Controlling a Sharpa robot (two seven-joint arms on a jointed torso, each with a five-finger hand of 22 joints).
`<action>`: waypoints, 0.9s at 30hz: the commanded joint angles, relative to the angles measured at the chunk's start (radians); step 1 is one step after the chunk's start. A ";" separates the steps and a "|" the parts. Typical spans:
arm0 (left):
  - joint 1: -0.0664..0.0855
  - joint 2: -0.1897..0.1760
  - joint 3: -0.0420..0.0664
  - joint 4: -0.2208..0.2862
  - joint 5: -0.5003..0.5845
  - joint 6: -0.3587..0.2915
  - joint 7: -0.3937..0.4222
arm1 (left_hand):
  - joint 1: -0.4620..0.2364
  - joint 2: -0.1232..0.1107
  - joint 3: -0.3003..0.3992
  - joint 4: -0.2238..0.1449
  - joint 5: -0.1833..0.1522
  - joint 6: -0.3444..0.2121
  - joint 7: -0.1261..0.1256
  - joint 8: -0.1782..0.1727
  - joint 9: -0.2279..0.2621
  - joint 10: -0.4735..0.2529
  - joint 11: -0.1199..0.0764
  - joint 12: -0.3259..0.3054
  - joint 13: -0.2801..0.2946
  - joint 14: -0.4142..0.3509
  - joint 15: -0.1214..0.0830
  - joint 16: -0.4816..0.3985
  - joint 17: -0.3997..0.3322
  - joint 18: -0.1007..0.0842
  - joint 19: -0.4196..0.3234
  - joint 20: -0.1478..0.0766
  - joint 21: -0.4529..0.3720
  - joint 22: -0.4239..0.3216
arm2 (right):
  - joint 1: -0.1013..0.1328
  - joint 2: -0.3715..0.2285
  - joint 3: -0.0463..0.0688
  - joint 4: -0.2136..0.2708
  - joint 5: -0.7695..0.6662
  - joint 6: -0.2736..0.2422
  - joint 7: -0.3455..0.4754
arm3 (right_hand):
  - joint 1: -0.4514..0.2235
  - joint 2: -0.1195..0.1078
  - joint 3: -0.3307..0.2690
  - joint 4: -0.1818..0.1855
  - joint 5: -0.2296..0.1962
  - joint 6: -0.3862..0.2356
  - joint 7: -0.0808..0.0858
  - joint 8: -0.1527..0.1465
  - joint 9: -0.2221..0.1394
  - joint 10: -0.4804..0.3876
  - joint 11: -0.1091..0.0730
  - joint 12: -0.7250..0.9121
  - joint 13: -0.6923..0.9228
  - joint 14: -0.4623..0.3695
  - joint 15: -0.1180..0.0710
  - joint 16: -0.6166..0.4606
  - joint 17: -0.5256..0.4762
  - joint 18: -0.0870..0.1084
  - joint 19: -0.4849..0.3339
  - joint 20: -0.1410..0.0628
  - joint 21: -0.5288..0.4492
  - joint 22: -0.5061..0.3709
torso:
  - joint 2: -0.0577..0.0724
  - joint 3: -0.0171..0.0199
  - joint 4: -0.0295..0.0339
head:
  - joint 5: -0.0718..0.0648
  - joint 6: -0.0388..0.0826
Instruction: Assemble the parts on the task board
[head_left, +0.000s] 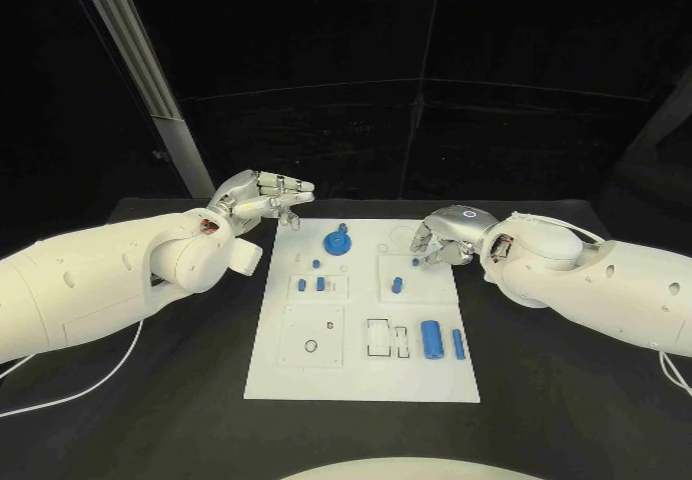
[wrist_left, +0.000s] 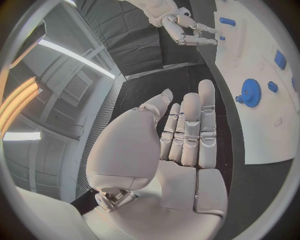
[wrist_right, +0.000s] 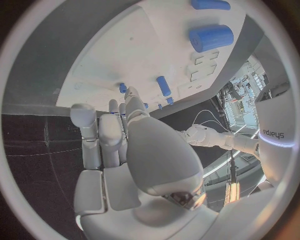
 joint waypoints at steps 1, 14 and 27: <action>0.001 -0.003 0.001 0.006 0.098 0.023 0.038 | 0.002 0.008 0.006 0.000 -0.001 0.007 -0.002 0.004 0.001 0.008 0.001 0.007 0.001 -0.008 0.000 -0.006 -0.002 0.014 -0.005 0.000 -0.003 -0.002 | -0.001 0.008 0.001 -0.004 -0.041 0.015 -0.011 | 0.008 0.002 0.009 0.001 -0.005 0.003 0.006 -0.004 -0.001 0.005 0.001 -0.003 -0.003 0.023 0.007 0.009 0.004 -0.012 0.010 0.001 0.005 0.005 | 0.001 0.0006 -0.0012 | -0.002 0.001; 0.001 -0.007 0.000 0.012 0.103 0.025 0.033 | 0.012 0.008 0.016 -0.009 0.000 0.014 -0.005 0.011 0.001 0.010 -0.001 0.015 -0.001 -0.014 -0.002 -0.008 -0.009 0.014 -0.007 -0.003 -0.009 -0.006 | -0.006 0.039 0.000 -0.033 -0.058 0.089 -0.023 | 0.044 0.032 0.083 -0.022 -0.033 0.019 0.007 -0.003 0.000 0.041 -0.002 -0.018 -0.048 0.028 0.004 0.047 0.040 -0.024 0.038 0.000 0.050 0.073 | 0.000 0.0014 -0.0026 | 0.000 -0.006; 0.001 -0.010 0.000 0.009 0.103 0.026 0.030 | 0.013 0.008 0.017 -0.010 0.000 0.015 -0.004 0.011 0.001 0.010 -0.001 0.016 -0.002 -0.015 -0.002 -0.009 -0.010 0.014 -0.007 -0.003 -0.010 -0.007 | -0.009 0.052 0.000 -0.045 -0.064 0.120 -0.030 | 0.028 0.014 0.133 -0.028 -0.032 0.033 0.006 -0.004 -0.001 0.065 -0.005 -0.031 -0.076 0.026 0.002 0.057 0.044 -0.025 0.039 -0.001 0.065 0.091 | 0.000 0.0010 -0.0014 | -0.001 -0.009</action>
